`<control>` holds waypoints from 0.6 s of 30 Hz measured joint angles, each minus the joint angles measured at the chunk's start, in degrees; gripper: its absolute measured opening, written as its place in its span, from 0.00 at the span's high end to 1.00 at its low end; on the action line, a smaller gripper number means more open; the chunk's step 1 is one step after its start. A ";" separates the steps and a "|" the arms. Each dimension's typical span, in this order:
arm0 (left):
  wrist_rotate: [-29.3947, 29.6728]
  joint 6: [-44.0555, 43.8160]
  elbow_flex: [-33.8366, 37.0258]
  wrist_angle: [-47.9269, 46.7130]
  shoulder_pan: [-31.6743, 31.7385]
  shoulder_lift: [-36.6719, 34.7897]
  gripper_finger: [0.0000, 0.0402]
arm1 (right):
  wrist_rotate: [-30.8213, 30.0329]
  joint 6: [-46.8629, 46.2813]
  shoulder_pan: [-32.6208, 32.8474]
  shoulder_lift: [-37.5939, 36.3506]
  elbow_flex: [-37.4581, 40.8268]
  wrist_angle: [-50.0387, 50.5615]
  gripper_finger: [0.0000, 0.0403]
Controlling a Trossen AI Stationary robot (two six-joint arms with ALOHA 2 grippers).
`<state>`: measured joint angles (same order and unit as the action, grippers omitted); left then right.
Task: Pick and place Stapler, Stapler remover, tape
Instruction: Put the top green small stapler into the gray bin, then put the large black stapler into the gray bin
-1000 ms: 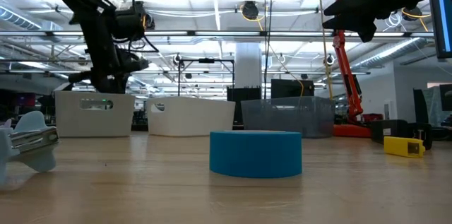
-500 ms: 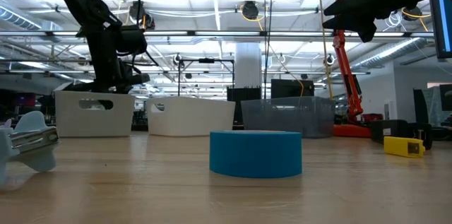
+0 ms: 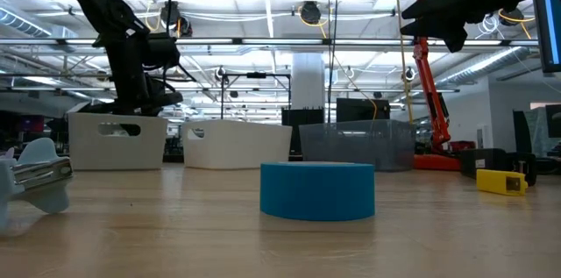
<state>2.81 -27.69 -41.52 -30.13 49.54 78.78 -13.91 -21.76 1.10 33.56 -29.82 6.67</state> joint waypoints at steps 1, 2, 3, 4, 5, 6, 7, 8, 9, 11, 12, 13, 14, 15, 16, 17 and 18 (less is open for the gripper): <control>0.01 0.24 0.00 0.00 0.00 0.00 0.80 | 0.00 0.00 0.00 0.00 0.00 -0.01 0.60; 0.05 0.37 0.00 0.00 0.00 0.00 0.80 | 0.00 0.00 -0.02 0.00 0.00 -0.02 0.60; 0.15 0.46 0.00 0.00 0.00 0.00 0.79 | 0.00 0.00 0.00 0.00 0.00 -0.02 0.60; 0.20 0.67 0.00 0.00 0.00 0.00 0.78 | 0.00 -0.01 0.00 0.00 0.00 -0.03 0.60; 0.22 0.93 0.00 0.00 0.00 0.00 0.76 | 0.00 0.00 0.00 0.00 0.00 -0.08 0.60; 0.22 1.10 0.00 0.00 0.00 0.00 0.75 | 0.00 0.00 0.00 0.00 0.00 -0.20 0.60; 0.22 1.23 0.00 0.00 0.00 0.00 0.73 | 0.00 0.00 0.00 0.00 0.00 -0.48 0.60; 0.24 1.36 0.00 0.00 0.00 0.00 0.70 | 0.00 0.01 0.00 0.00 0.00 -0.87 0.60; 0.24 1.54 0.00 0.00 0.00 0.00 0.68 | 0.00 0.09 0.00 0.00 0.00 -1.36 0.60; 0.24 1.56 0.00 0.00 0.00 0.00 0.65 | 0.00 0.13 -0.02 0.00 0.00 -2.23 0.60; 0.24 1.56 0.00 0.00 0.00 0.00 0.63 | 0.00 0.13 0.00 -0.02 0.00 -2.33 0.60; 0.24 1.54 0.00 0.01 0.00 0.00 0.61 | 0.00 0.13 0.00 -0.02 0.00 -2.25 0.60; 0.24 1.48 0.00 0.11 0.00 0.00 0.60 | 0.04 0.14 0.00 -0.02 0.00 -2.18 0.60; 0.22 1.26 0.00 0.33 0.00 0.00 0.59 | 0.11 0.13 0.00 0.00 0.00 -2.18 0.60; 0.19 1.05 0.00 0.57 0.00 -0.03 0.58 | 0.14 0.12 0.00 0.00 0.00 -2.18 0.60; 0.05 1.04 0.00 0.89 0.00 -0.12 0.58 | 0.15 0.03 0.00 -0.02 0.00 -2.19 0.60; -0.37 1.04 0.02 1.29 0.10 -0.44 0.57 | 0.16 0.00 0.00 -0.02 0.00 -2.18 0.60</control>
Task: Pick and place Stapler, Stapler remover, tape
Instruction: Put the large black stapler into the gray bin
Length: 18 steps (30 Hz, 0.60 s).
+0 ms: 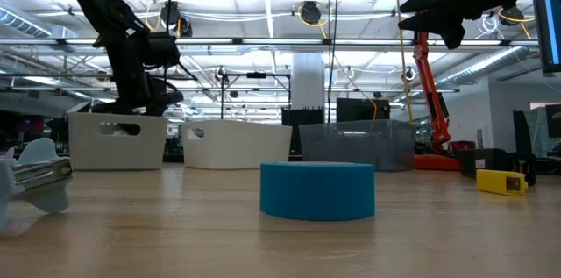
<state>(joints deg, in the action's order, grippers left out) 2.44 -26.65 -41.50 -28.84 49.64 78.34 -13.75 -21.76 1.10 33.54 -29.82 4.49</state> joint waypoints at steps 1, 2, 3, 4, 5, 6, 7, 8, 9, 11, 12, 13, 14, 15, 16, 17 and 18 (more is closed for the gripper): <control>-0.49 -0.04 0.00 0.43 0.16 -0.57 0.57 | 0.06 0.00 0.00 0.02 0.00 0.00 0.60; -1.11 -0.17 0.00 0.98 0.28 -1.20 0.57 | 0.16 -0.02 0.00 0.02 0.00 0.00 0.60; -1.96 -0.49 0.02 1.98 0.34 -1.89 0.57 | 0.21 -0.03 0.00 0.00 0.00 0.00 0.60; -3.07 -0.79 0.02 3.05 0.38 -2.76 0.57 | 0.25 -0.21 0.00 0.02 0.00 0.00 0.60; -4.28 -0.85 0.02 3.89 0.51 -3.96 0.57 | 0.27 -1.08 0.00 0.02 0.00 0.00 0.60; -5.60 -0.88 0.02 4.82 0.53 -5.36 0.56 | 0.26 -2.34 0.00 0.02 0.00 0.00 0.60; -7.12 -0.98 0.02 5.94 0.53 -6.75 0.56 | 0.26 -3.53 0.00 0.02 0.00 0.00 0.60; -8.56 -1.51 0.02 6.73 0.48 -8.12 0.56 | 0.27 -4.53 -0.01 0.01 0.00 0.00 0.60; -9.92 -2.16 0.02 7.01 0.35 -9.54 0.56 | 0.27 -5.16 0.00 0.02 0.00 0.01 0.60; -12.07 -3.55 0.02 8.18 -0.03 -12.56 0.56 | 0.28 -5.60 0.00 0.02 0.00 0.02 0.60; -12.87 -4.32 0.02 8.66 -0.28 -14.07 0.56 | 0.28 -5.60 0.00 0.02 0.00 0.02 0.60; -13.51 -5.25 0.02 8.83 -0.55 -15.60 0.56 | 0.30 -5.60 0.00 0.01 0.00 0.02 0.60; -14.20 -5.90 0.02 8.93 -0.91 -17.00 0.56 | 0.30 -5.62 0.00 0.02 0.00 0.02 0.60; -14.90 -6.47 0.02 9.12 -1.31 -18.37 0.56 | 0.30 -5.62 0.00 0.02 0.00 0.02 0.60; -15.66 -6.75 0.02 9.23 -1.79 -19.79 0.56 | 0.30 -5.62 0.02 0.02 0.00 0.02 0.60; -16.66 -6.86 0.02 9.34 -2.31 -21.21 0.56 | 0.30 -5.62 0.04 0.02 0.00 0.04 0.60; -17.37 -6.88 0.02 9.52 -2.87 -22.68 0.56 | 0.30 -5.59 0.04 0.02 0.00 0.04 0.60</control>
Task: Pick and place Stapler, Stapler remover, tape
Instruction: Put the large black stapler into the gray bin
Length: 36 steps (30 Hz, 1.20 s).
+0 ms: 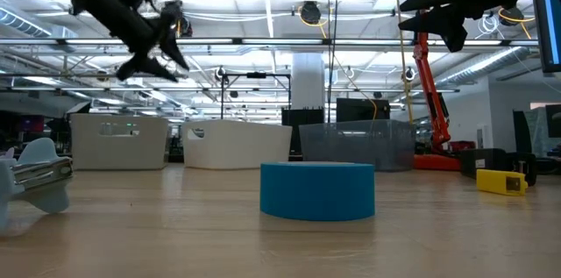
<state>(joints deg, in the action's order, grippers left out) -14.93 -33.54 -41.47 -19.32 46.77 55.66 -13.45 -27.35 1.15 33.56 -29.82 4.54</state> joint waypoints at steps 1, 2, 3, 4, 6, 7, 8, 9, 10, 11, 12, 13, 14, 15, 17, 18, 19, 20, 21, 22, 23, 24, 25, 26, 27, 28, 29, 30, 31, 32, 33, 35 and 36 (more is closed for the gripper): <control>-0.21 -0.04 0.00 0.11 -0.67 -1.45 0.56 | 0.00 0.24 0.00 0.00 0.00 0.00 0.60; -0.28 -0.32 0.00 0.12 -1.55 -2.88 0.56 | 0.01 0.69 0.04 0.00 0.00 0.00 0.60; -0.23 -0.84 0.00 0.13 -2.53 -4.35 0.56 | 0.02 1.18 0.07 -0.02 0.00 0.02 0.60; -0.18 -1.51 0.00 0.14 -3.52 -5.70 0.56 | 0.04 1.69 0.07 -0.02 0.00 0.12 0.60; -0.12 -2.56 0.00 0.14 -5.74 -8.35 0.56 | 0.17 3.02 0.11 -0.01 0.00 0.61 0.60; -0.08 -3.11 0.00 0.14 -6.96 -9.49 0.56 | 0.20 3.79 0.15 0.00 0.00 0.81 0.60; -0.07 -3.29 0.00 0.18 -8.24 -10.60 0.56 | 0.17 4.49 0.34 0.00 0.00 1.01 0.60; -0.02 -3.40 0.00 0.35 -9.70 -11.54 0.56 | 0.16 5.25 0.61 -0.02 0.00 1.31 0.60; 0.11 -3.47 0.00 0.56 -11.14 -12.41 0.56 | 0.18 5.98 0.94 -0.02 0.00 1.69 0.60; 0.85 -3.88 0.00 0.69 -12.63 -13.17 0.56 | 0.20 6.51 1.32 -0.02 0.00 2.19 0.60; 1.86 -4.71 0.00 0.93 -14.17 -13.80 0.56 | 0.20 6.71 1.76 0.00 0.00 2.63 0.60; 3.04 -5.37 0.00 1.43 -15.81 -14.36 0.56 | 0.14 6.66 2.21 0.00 0.00 3.12 0.60; 4.47 -5.77 0.00 1.98 -17.31 -14.79 0.56 | 0.10 6.18 2.67 -0.02 -0.02 3.93 0.60; 5.89 -5.90 0.00 2.41 -18.84 -15.07 0.56 | 0.10 5.53 3.09 0.01 -0.26 5.37 0.60; 8.98 -6.13 0.00 3.34 -21.82 -15.31 0.56 | 0.03 4.11 3.91 0.52 -1.29 8.33 0.60; 10.50 -6.45 0.00 3.53 -23.27 -15.31 0.56 | -0.02 3.17 4.35 0.81 -2.02 10.04 0.61; 11.93 -6.73 0.00 3.48 -24.56 -15.28 0.56 | -0.09 2.24 4.70 1.26 -2.92 12.07 0.61; 13.33 -7.15 0.00 3.40 -25.72 -15.21 0.56 | -0.11 1.22 5.03 1.91 -3.96 14.00 0.62; 14.58 -7.39 0.00 3.32 -26.81 -15.16 0.56 | -0.08 0.11 5.30 2.73 -5.15 16.38 0.62; 15.66 -7.54 0.00 3.25 -27.86 -15.15 0.56 | -0.02 -0.95 5.61 3.68 -6.39 19.03 0.63; 16.68 -7.55 0.00 3.24 -28.83 -15.08 0.56 | 0.00 -2.03 5.94 4.70 -7.64 21.88 0.64; 17.51 -7.68 0.00 3.27 -29.82 -14.92 0.56 | 0.06 -3.16 6.29 5.83 -8.98 24.65 0.65; 18.48 -8.03 0.00 3.23 -30.73 -14.83 0.56 | 0.22 -4.22 6.62 6.96 -10.31 27.29 0.66; 19.48 -8.31 0.00 3.08 -31.52 -14.78 0.56 | 0.74 -5.53 6.91 8.14 -11.55 29.97 0.67; 20.51 -8.68 0.00 2.89 -32.20 -14.76 0.56 | 2.20 -7.16 7.07 9.27 -12.63 32.34 0.68; 21.32 -8.73 0.00 2.78 -32.89 -14.80 0.56 | 3.92 -8.90 7.19 10.40 -13.58 34.50 0.69; 21.92 -8.83 0.00 2.74 -33.43 -14.82 0.56 | 5.80 -10.73 7.23 11.54 -14.44 36.57 0.69; 22.54 -8.88 0.00 2.60 -33.93 -14.82 0.56 | 8.29 -12.41 7.23 12.56 -15.12 38.24 0.70; 23.17 -8.88 0.00 2.32 -34.31 -14.80 0.56 | 10.44 -14.03 7.23 13.46 -15.61 39.62 0.70; 23.80 -8.77 0.00 2.04 -34.70 -14.80 0.56 | 12.51 -15.47 7.23 14.28 -15.90 40.79 0.71; 24.21 -8.61 0.00 1.85 -34.99 -14.80 0.56 | 14.50 -17.12 7.23 14.95 -15.91 41.88 0.72; 25.08 -8.65 0.00 1.06 -35.31 -14.80 0.56 | 16.63 -20.90 7.23 16.47 -15.91 45.33 0.73; 25.42 -8.70 0.00 0.53 -35.31 -14.80 0.56 | 16.72 -23.18 7.23 17.09 -15.91 47.24 0.74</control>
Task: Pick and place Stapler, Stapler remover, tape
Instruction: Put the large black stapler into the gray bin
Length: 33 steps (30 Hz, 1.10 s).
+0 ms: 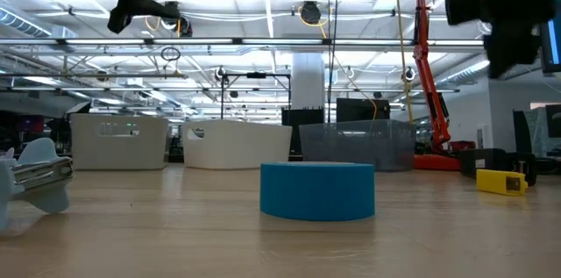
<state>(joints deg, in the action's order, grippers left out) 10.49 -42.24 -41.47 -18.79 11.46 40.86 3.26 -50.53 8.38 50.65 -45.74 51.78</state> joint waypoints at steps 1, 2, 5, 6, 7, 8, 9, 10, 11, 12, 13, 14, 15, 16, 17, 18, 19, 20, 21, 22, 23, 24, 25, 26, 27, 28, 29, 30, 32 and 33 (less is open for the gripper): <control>0.09 0.00 0.00 -0.45 0.00 0.01 0.56 | -0.18 -2.54 -0.07 0.63 0.00 2.29 0.74; 0.10 0.01 0.00 -0.90 0.00 0.01 0.56 | -0.26 -4.76 -0.19 1.18 0.00 4.69 0.75; 0.12 0.28 0.00 -1.81 0.00 0.00 0.56 | -0.27 -10.97 -1.28 2.70 0.00 10.03 0.78; 0.12 0.59 0.00 -2.09 0.00 0.00 0.56 | -0.34 -12.66 -1.74 3.01 0.01 11.02 0.79; 0.12 0.75 0.00 -2.32 0.00 0.00 0.56 | -0.37 -14.08 -2.21 3.21 0.02 11.43 0.79; 0.12 1.03 0.00 -2.42 0.00 0.00 0.56 | -0.44 -15.03 -2.62 3.35 0.03 11.20 0.80; 0.13 1.31 0.00 -2.47 0.00 0.00 0.56 | -0.52 -15.85 -3.05 3.42 0.02 10.70 0.81; 0.12 1.73 0.00 -2.51 0.00 0.00 0.56 | -0.42 -16.54 -3.51 3.46 0.02 10.24 0.81; 0.12 2.12 0.00 -2.51 0.00 0.00 0.56 | -0.30 -16.89 -3.95 3.43 0.02 9.85 0.81; 0.12 2.48 0.00 -2.51 0.01 0.00 0.56 | -0.26 -17.21 -4.37 3.43 0.02 9.39 0.81; 0.12 2.80 0.00 -2.49 0.02 0.00 0.56 | -0.26 -17.98 -4.73 3.43 0.02 9.22 0.81; 0.12 3.16 0.00 -2.49 0.02 0.00 0.56 | -0.26 -19.07 -5.07 3.43 0.04 9.42 0.81; 0.12 3.35 0.00 -2.49 0.02 0.00 0.56 | -0.26 -20.09 -5.41 3.43 0.04 9.70 0.81; 0.12 3.47 0.00 -2.50 0.02 0.00 0.56 | -0.24 -20.76 -5.71 3.43 0.04 9.81 0.80; 0.12 3.54 0.00 -2.49 0.02 0.00 0.56 | -0.21 -20.95 -5.88 3.43 0.07 9.76 0.79; 0.12 3.54 0.00 -2.50 0.02 0.00 0.56 | -0.19 -21.02 -6.06 3.43 0.19 9.68 0.78; 0.10 3.54 0.00 -2.51 0.02 0.00 0.56 | -0.15 -21.04 -6.17 3.43 0.36 9.74 0.76; 0.10 3.54 0.00 -2.51 0.02 0.00 0.56 | -0.13 -21.04 -6.20 3.43 0.61 9.74 0.74; 0.08 3.54 0.00 -2.49 0.02 0.00 0.56 | -0.13 -21.08 -6.20 3.43 0.91 9.74 0.72; 0.08 3.54 0.00 -2.49 0.02 0.00 0.56 | -0.11 -21.45 -6.20 3.43 1.37 9.68 0.70; 0.08 3.58 0.00 -2.49 0.02 0.00 0.56 | -0.08 -22.38 -6.20 3.43 1.89 9.71 0.67; 0.08 3.81 0.00 -2.49 0.02 0.00 0.56 | -0.11 -23.59 -6.20 3.41 2.53 9.74 0.64; 0.06 4.17 0.00 -2.49 0.02 0.00 0.56 | -0.12 -24.68 -6.20 3.41 3.16 9.77 0.61; 0.05 4.30 0.00 -2.49 0.02 0.00 0.56 | -0.10 -25.62 -6.20 3.39 3.74 9.73 0.59; 0.05 4.40 0.00 -2.49 0.02 0.00 0.56 | -0.08 -26.52 -6.20 3.39 4.35 9.52 0.56; 0.05 4.44 0.00 -2.49 0.07 0.00 0.56 | -0.04 -27.19 -6.20 3.39 4.94 9.12 0.53; 0.05 4.50 0.00 -2.48 0.07 0.00 0.56 | -0.04 -27.75 -6.20 3.39 5.40 8.59 0.51; 0.05 4.63 0.00 -2.48 0.07 0.00 0.56 | -0.06 -28.02 -6.20 3.39 5.90 7.79 0.49; 0.05 4.70 0.00 -2.47 0.07 0.00 0.56 | -0.10 -28.10 -6.20 3.37 6.84 5.84 0.44; 0.05 4.68 0.00 -2.47 0.07 0.00 0.56 | -0.12 -28.11 -6.20 3.37 7.30 5.00 0.42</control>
<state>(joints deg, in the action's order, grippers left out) 10.55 -37.56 -41.47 -21.26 11.53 40.86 3.15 -78.64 2.17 54.02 -38.44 56.78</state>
